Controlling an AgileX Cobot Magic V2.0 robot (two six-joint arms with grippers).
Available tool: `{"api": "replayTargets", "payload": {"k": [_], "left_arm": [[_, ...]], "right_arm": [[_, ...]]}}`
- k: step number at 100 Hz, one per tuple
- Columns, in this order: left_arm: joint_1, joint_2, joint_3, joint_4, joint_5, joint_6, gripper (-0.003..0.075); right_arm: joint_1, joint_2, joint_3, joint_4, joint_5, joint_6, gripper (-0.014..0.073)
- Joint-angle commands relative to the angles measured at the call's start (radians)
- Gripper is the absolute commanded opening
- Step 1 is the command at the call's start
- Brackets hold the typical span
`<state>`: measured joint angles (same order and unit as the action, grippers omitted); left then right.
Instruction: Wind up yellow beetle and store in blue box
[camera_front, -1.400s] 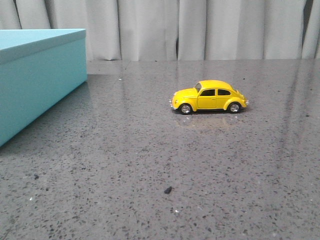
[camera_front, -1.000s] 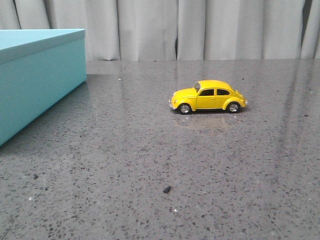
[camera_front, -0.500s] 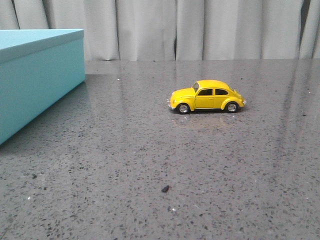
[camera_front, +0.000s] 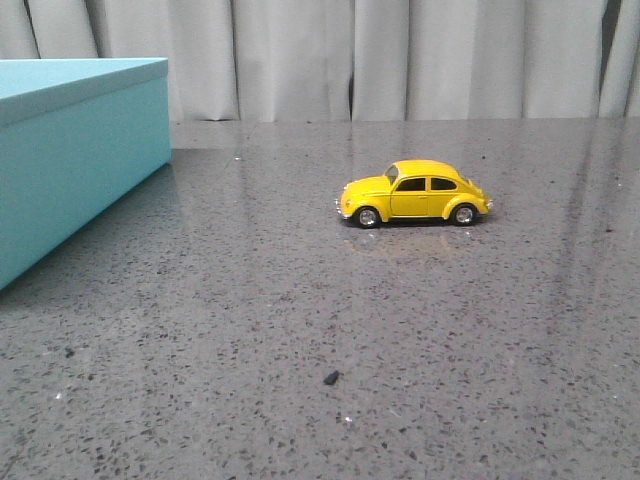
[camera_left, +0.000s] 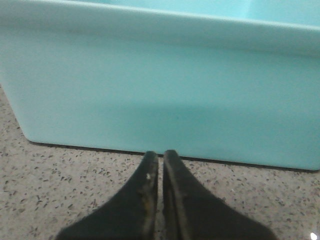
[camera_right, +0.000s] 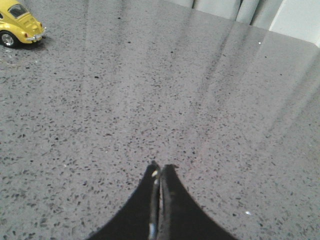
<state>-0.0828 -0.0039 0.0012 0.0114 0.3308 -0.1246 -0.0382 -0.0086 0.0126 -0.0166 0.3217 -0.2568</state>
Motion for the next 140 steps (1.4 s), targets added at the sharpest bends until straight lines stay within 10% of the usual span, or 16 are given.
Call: {"api": "replayTargets", "payload": {"k": [1,47,89,140], "left_arm": [[0.003,-0.032,0.032,-0.011,-0.041,-0.008,-0.0019],[0.003,-0.032,0.032,-0.011,-0.041,-0.008,-0.0019],[0.003,-0.032,0.032,0.02,-0.11,-0.008,-0.0019],[0.003,-0.032,0.032,-0.059,-0.223,-0.008,-0.0019]], "right_arm": [[-0.006,-0.022,0.016,-0.014,-0.033,0.0,-0.0046],[-0.006,-0.022,0.016,-0.019,-0.045,0.0,-0.0046],[-0.006,-0.022,0.016,-0.054,-0.401,0.0,-0.0046],[-0.006,-0.022,0.016,0.145,-0.408,0.002,-0.0046]]}}
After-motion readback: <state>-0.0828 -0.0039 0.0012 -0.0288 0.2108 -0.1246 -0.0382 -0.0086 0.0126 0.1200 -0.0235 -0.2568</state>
